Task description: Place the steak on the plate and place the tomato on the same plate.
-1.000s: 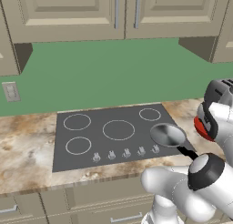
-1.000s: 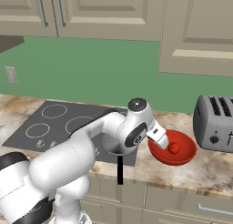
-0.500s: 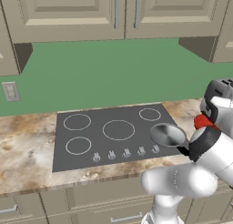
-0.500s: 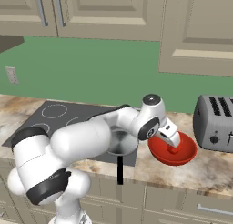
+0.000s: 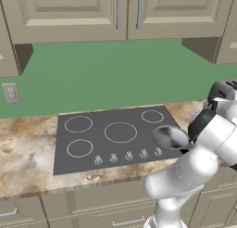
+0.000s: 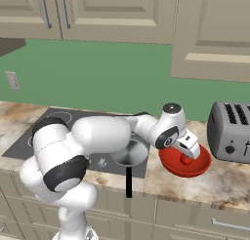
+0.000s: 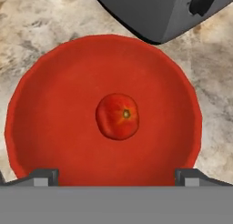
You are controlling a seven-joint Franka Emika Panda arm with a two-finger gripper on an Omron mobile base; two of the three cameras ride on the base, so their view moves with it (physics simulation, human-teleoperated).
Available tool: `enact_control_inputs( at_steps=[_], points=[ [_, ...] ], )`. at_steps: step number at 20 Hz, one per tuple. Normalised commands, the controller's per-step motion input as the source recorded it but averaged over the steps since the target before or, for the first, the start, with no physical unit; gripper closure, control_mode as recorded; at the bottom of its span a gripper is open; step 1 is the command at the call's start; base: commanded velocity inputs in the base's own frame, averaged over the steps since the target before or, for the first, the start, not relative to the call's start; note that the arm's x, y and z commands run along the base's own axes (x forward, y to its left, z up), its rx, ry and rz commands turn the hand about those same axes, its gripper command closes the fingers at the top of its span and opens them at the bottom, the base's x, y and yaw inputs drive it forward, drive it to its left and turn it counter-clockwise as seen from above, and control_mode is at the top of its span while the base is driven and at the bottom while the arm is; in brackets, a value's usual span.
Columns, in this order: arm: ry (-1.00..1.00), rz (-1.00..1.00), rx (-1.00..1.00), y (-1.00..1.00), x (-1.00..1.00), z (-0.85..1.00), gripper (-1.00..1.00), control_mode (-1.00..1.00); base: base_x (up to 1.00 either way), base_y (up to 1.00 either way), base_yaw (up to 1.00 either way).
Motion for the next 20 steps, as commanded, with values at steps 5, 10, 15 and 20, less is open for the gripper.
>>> enact_control_inputs(
  at_steps=[5, 10, 15, 20],
  points=[
    [0.05, 0.0, 0.0, -0.13, 0.23, -0.25, -1.0, -1.0, 0.0, 0.0, 0.0],
    [0.05, 0.0, 0.0, -0.15, 0.21, -0.17, -1.0, -1.0, 0.0, 0.0, 0.0],
    [0.06, 0.0, 0.0, -0.19, 0.13, -0.19, -1.0, -1.0, 0.0, 0.0, 0.0],
    [0.04, 0.0, 0.03, -0.1, 0.04, -0.21, -1.0, -1.0, 0.0, 0.0, 0.0]
  ],
)
